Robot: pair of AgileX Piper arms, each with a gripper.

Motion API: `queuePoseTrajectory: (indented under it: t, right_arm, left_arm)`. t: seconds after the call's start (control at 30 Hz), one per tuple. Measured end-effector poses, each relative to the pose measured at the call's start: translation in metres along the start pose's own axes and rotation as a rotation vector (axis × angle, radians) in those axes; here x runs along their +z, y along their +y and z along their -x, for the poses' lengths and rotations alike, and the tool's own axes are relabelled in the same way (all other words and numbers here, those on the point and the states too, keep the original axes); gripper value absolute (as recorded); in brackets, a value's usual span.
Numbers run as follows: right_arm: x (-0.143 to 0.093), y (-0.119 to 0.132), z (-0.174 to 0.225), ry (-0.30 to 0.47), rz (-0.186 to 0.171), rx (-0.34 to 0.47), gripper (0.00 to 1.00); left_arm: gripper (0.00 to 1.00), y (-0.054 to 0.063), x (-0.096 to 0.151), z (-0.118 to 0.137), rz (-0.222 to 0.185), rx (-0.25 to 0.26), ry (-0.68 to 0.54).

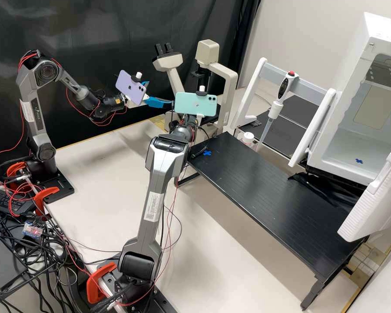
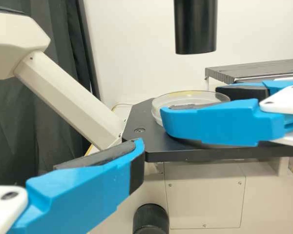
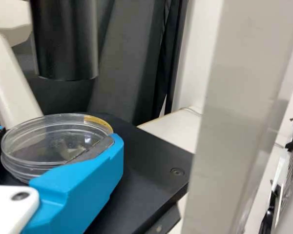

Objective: Move the petri dish to the microscope

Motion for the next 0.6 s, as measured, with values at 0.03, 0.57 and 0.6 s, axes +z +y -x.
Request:
queuePoseTrajectory:
  t: [0.03, 0.57, 0.6]
  right_arm:
    - [0.0010, 0.0020, -0.0014, 0.000, 0.003, 0.003, 0.00]
    - [0.0061, 0.0007, -0.0100, 0.013, 0.019, -0.060, 1.00]
    - [0.0063, 0.0004, -0.0100, 0.013, 0.020, -0.061, 1.00]
  left_arm:
    - [1.00, 0.0000, 0.0000, 0.0000, 0.000, 0.000, 0.000]
    - [1.00, 0.0000, 0.0000, 0.0000, 0.000, 0.000, 0.000]
    - [1.00, 0.0000, 0.0000, 0.0000, 0.000, 0.000, 0.000]
